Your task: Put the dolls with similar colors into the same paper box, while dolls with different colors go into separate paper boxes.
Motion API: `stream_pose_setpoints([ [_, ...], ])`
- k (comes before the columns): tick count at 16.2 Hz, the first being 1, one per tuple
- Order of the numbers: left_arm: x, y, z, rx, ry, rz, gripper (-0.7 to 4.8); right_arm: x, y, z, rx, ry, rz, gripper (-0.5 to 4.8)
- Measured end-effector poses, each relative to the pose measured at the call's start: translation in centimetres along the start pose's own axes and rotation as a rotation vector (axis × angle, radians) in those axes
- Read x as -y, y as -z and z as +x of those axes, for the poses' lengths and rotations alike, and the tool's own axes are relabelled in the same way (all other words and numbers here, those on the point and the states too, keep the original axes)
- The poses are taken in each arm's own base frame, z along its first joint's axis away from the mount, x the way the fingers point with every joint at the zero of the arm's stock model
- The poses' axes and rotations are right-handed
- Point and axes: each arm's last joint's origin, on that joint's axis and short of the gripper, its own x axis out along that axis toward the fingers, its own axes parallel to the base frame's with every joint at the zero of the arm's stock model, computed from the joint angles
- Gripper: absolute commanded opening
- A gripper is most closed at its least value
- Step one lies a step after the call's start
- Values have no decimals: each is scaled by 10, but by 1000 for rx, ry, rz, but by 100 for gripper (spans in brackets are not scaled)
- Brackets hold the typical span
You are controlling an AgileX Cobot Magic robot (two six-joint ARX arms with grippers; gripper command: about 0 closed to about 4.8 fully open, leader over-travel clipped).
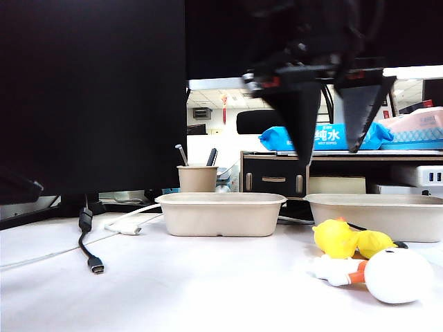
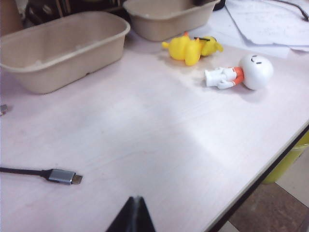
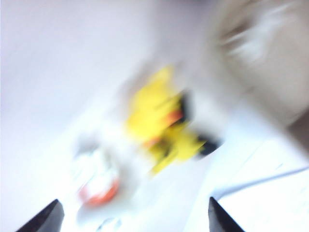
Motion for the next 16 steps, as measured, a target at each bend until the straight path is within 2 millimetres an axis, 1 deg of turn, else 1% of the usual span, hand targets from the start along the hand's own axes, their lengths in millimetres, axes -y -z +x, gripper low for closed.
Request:
stream_pose_setpoints([
  [3, 0, 0, 0, 1, 0, 0, -5, -24, 8, -4, -18, -4, -63, 387],
  [5, 0, 0, 0, 1, 0, 0, -5, -27, 14, 0, -67, 6, -76, 387],
  [7, 0, 0, 0, 1, 0, 0, -5, -26, 29, 14, -185, 36, -94, 387],
  [8, 0, 0, 0, 2, 0, 0, -5, -27, 33, 18, -207, 40, -97, 387],
  [10, 0, 0, 0, 1, 0, 0, -5, -29, 46, 33, -274, 56, -103, 387],
  [12, 0, 0, 0, 1, 0, 0, -5, -36, 53, 41, -280, 26, -111, 387],
  [13, 0, 0, 0, 1, 0, 0, -5, -41, 55, 48, -268, -17, -110, 387],
  [16, 0, 0, 0, 1, 0, 0, -5, -47, 56, 62, -220, -57, -105, 387],
])
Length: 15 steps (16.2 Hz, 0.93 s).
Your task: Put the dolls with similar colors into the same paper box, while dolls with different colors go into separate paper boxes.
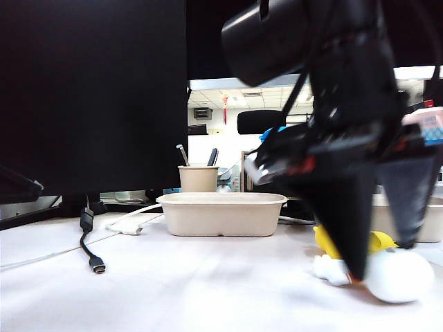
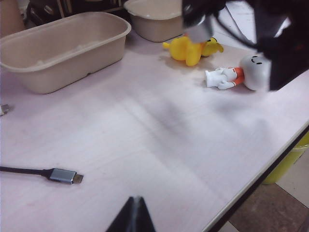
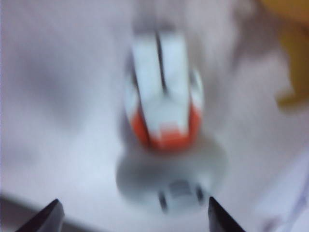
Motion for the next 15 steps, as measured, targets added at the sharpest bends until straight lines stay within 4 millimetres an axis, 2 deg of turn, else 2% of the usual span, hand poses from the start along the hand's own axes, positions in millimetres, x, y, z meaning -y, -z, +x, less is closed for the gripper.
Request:
stream_pose_setpoints([
  [10, 0, 0, 0, 0, 0, 0, -5, 0, -18, 23, 129, -20, 32, 385],
  [11, 0, 0, 0, 0, 0, 0, -5, 1, -20, 24, 130, -20, 33, 360],
  [12, 0, 0, 0, 0, 0, 0, -5, 1, -21, 24, 128, -20, 33, 296],
  [14, 0, 0, 0, 0, 0, 0, -5, 1, -22, 26, 125, -25, 33, 203],
  [15, 0, 0, 0, 0, 0, 0, -5, 1, -23, 26, 128, -24, 34, 200],
])
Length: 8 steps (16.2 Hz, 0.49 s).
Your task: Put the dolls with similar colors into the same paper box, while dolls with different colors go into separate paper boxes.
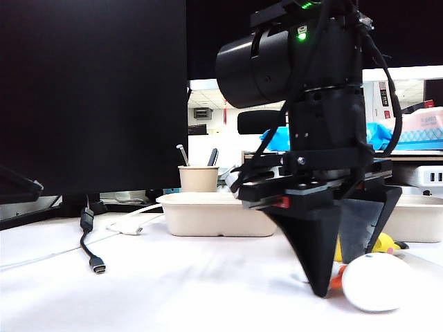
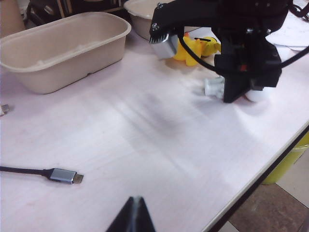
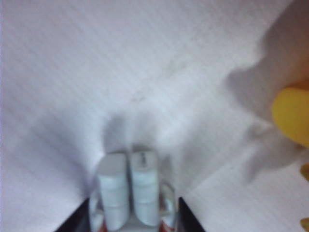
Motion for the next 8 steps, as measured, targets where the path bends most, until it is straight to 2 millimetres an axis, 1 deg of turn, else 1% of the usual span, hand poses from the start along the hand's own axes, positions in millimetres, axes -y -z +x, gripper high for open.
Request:
stream_pose_setpoints([
  [6, 0, 0, 0, 0, 0, 0, -5, 1, 0, 0, 1, 7, 2, 197],
  [8, 0, 0, 0, 0, 0, 0, -5, 6, -1, 1, 0, 8, 19, 196],
])
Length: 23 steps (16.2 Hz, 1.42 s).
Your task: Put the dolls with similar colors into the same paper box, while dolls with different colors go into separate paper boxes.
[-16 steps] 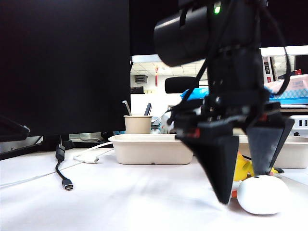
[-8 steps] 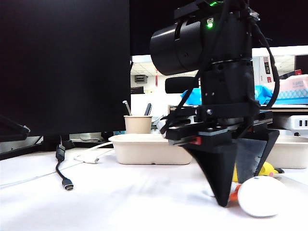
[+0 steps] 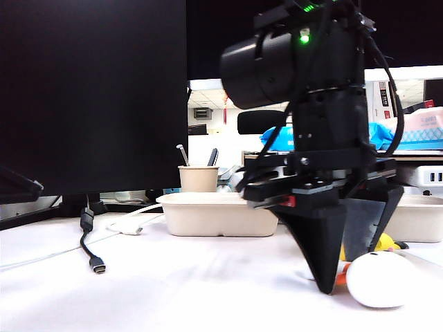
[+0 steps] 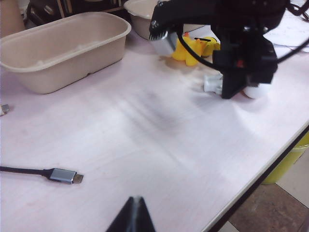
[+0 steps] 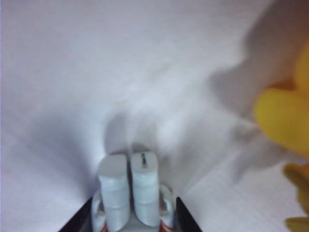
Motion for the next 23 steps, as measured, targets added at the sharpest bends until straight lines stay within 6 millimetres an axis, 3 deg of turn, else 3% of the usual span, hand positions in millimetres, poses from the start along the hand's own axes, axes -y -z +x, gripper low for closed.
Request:
stream_pose_setpoints([
  [2, 0, 0, 0, 0, 0, 0, -5, 0, 0, 0, 2, 8, 2, 151],
  [9, 0, -3, -3, 46, -1, 3, -5, 0, -4, -6, -6, 15, 1, 152],
  [13, 0, -7, -6, 95, -3, 6, -5, 10, -23, -53, 193, 78, 47, 153],
  [15, 0, -9, -9, 133, -4, 9, -5, 36, -35, -63, 238, 109, 117, 153],
  [18, 1, -13, -13, 189, -5, 13, -5, 81, -41, -64, 253, 151, 235, 153],
  [23, 1, -14, -14, 212, -6, 14, -5, 136, -47, -63, 341, 196, 341, 162],
])
